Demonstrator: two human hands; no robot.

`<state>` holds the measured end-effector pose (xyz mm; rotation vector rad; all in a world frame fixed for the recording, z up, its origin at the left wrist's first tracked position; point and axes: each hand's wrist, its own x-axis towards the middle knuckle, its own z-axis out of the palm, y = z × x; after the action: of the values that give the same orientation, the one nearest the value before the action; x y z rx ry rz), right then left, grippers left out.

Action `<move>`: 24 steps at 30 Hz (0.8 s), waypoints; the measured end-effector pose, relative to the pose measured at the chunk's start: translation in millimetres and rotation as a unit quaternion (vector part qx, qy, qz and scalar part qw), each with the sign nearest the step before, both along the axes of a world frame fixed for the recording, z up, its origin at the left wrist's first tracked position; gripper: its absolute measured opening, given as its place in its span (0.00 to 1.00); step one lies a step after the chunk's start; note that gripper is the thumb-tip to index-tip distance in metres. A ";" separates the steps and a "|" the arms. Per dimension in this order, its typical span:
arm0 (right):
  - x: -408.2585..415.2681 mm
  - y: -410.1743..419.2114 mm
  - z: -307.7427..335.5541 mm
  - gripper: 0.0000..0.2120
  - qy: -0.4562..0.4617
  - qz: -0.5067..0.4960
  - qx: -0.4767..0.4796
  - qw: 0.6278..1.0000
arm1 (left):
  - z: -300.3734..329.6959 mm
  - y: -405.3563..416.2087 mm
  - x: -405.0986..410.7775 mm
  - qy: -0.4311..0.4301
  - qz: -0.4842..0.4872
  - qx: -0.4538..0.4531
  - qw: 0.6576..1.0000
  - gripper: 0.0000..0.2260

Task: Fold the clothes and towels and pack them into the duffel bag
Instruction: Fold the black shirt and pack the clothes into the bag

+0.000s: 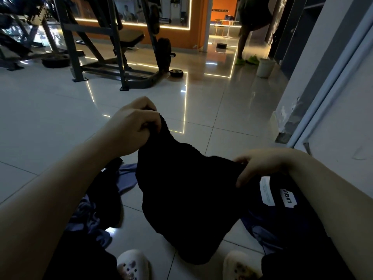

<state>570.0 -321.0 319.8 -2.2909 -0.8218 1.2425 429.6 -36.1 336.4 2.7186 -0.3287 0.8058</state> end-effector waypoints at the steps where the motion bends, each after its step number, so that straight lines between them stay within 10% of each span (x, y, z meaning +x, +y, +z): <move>1: 2.5 0.1 -0.4 0.14 0.013 -0.021 0.026 0.999 | -2.1 4.8 -1.0 0.004 0.002 0.015 1.000 0.06; 5: 6.1 2.0 1.3 0.24 0.021 -0.098 0.137 0.985 | -12.4 25.9 -4.1 0.092 0.034 0.014 0.995 0.12; 10: 10.1 3.7 -3.8 0.24 -0.051 -0.217 0.192 0.956 | -29.9 28.7 -3.0 0.199 0.063 -0.194 0.959 0.12; 17: 22.4 -20.8 16.3 0.15 0.049 -0.434 0.276 0.856 | -30.2 9.7 5.6 0.257 -0.076 -0.568 0.778 0.07; 20: 17.5 -32.0 24.6 0.29 0.053 -0.387 0.227 0.892 | -29.5 9.0 10.7 0.244 -0.116 -0.637 0.722 0.12; 24: 12.4 -38.3 24.2 0.12 -0.084 -0.369 0.145 0.914 | -31.1 15.2 15.8 0.236 -0.137 -0.697 0.664 0.31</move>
<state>582.4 -359.3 344.0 -2.1508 -0.1188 0.5460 445.4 -20.9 305.2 1.2282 0.0502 0.0485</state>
